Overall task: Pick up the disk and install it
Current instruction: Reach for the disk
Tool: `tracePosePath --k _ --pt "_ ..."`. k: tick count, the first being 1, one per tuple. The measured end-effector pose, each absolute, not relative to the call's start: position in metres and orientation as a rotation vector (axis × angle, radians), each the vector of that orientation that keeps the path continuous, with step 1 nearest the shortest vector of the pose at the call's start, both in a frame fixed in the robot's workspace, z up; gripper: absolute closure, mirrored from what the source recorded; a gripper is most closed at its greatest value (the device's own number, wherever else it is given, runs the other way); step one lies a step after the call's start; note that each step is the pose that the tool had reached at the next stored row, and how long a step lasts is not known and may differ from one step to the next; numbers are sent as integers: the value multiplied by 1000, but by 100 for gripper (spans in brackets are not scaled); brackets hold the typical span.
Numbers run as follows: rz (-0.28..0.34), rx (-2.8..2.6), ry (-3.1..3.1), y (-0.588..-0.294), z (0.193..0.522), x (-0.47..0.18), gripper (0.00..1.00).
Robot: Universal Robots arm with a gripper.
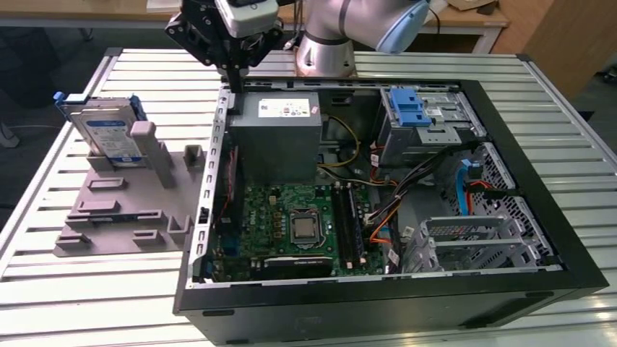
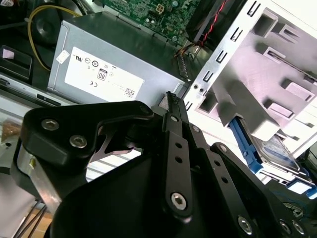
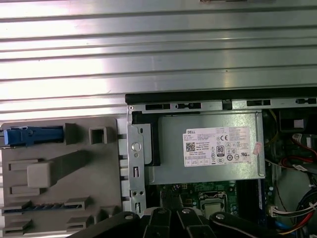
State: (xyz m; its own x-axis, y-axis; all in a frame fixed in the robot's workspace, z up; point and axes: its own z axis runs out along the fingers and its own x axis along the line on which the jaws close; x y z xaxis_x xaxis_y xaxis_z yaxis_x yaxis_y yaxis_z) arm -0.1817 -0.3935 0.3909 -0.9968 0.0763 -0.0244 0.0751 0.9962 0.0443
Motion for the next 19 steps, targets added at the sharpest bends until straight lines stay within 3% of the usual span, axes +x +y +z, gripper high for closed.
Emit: tracePosePath --k 19 --pt "68 118 3112 -389 390 -212 89"
